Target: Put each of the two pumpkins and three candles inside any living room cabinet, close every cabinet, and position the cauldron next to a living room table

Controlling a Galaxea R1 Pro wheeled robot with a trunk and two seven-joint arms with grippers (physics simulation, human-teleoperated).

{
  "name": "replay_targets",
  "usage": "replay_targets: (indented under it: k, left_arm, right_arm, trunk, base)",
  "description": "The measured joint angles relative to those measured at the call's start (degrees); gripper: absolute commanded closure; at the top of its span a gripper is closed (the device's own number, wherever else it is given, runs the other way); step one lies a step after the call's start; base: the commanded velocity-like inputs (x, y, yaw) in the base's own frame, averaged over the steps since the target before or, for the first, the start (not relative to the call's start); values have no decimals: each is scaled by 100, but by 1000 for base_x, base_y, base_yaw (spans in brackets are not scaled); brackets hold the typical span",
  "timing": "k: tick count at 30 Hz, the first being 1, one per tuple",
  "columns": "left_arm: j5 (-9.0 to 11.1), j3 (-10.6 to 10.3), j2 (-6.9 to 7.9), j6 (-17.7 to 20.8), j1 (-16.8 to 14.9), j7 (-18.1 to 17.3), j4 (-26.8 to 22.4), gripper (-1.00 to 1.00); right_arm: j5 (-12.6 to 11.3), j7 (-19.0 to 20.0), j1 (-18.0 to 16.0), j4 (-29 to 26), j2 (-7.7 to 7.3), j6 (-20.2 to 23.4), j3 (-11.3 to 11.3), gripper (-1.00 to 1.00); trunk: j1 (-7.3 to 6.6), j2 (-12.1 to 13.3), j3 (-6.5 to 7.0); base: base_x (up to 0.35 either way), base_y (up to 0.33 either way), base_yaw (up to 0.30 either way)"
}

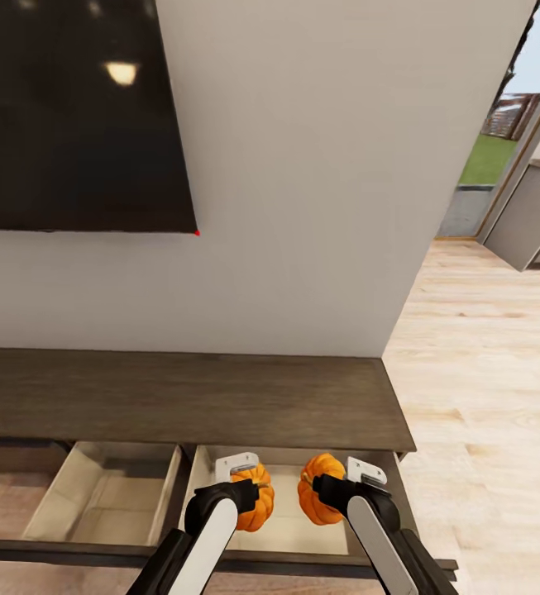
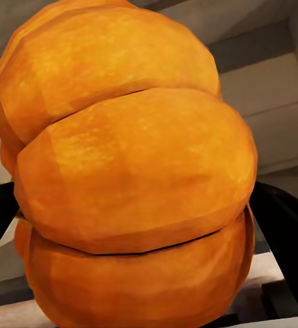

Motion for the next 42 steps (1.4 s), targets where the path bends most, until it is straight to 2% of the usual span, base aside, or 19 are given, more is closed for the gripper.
replay_targets:
  k: [42]
  left_arm:
    - [0, -1, 7, -4, 0, -5, 0, 100]
  right_arm:
    - [3, -1, 0, -6, -24, 4, -18, 100]
  trunk:
    - [923, -1685, -754]
  base:
    - [0, 0, 0]
